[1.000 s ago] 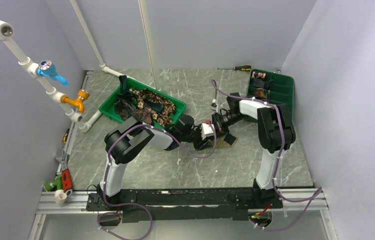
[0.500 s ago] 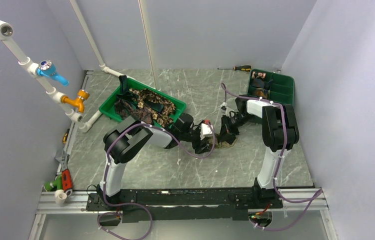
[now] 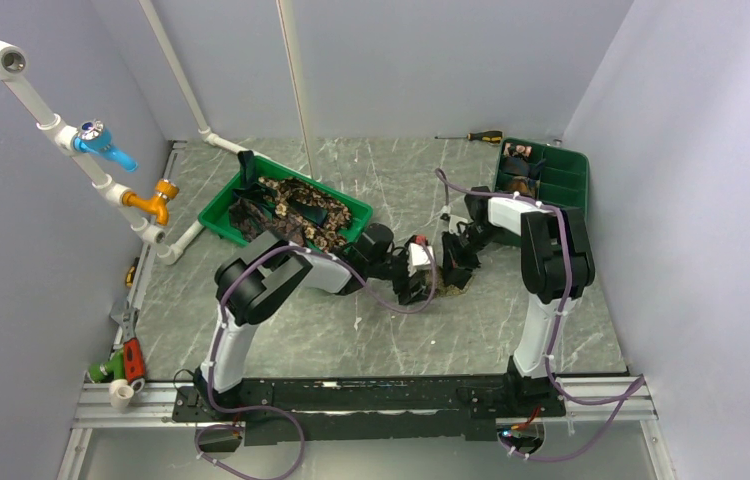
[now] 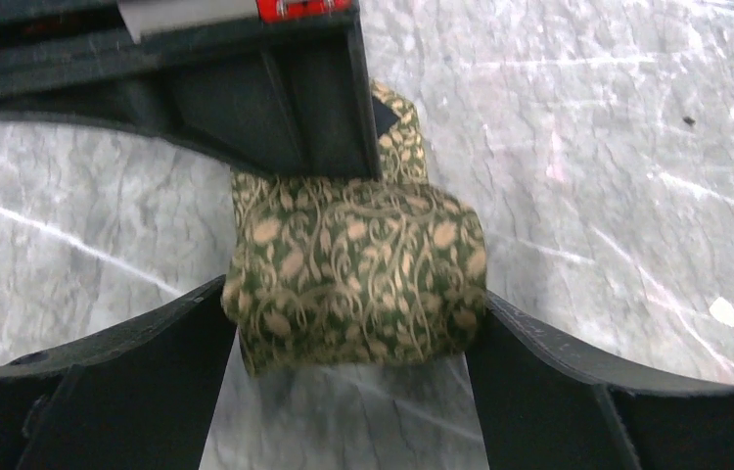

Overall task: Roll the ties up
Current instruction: Roll the tie at the center of the board.

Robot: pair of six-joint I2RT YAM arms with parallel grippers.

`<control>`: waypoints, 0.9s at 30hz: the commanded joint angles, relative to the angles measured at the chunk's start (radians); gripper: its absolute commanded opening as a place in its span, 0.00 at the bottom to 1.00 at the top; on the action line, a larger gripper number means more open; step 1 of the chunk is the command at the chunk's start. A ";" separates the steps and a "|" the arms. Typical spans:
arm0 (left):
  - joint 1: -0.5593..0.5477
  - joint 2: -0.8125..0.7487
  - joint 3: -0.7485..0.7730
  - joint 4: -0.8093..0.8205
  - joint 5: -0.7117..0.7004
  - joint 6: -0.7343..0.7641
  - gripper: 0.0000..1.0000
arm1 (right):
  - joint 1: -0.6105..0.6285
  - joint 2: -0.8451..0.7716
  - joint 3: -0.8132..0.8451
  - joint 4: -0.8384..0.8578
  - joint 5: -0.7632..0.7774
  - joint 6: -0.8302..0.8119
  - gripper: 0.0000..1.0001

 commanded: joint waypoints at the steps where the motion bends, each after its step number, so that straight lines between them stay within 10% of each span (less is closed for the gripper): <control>1: -0.027 0.054 0.088 0.077 0.011 -0.047 0.86 | 0.023 0.057 -0.009 0.103 0.188 -0.051 0.00; 5: -0.038 0.114 0.161 0.030 -0.037 -0.082 0.76 | 0.035 0.050 -0.012 0.109 0.148 -0.046 0.00; 11: -0.023 0.080 0.084 -0.129 -0.084 -0.030 0.29 | 0.022 0.016 0.009 0.058 0.032 -0.076 0.00; 14: 0.002 0.044 -0.017 -0.180 -0.084 -0.005 0.21 | -0.015 -0.033 0.029 -0.009 -0.042 -0.113 0.16; 22: 0.009 0.057 -0.026 -0.312 -0.068 -0.003 0.20 | -0.046 -0.161 -0.015 -0.041 -0.320 -0.106 0.56; 27: 0.008 0.058 -0.005 -0.317 -0.065 -0.007 0.25 | -0.013 -0.117 -0.022 0.033 -0.366 -0.043 0.60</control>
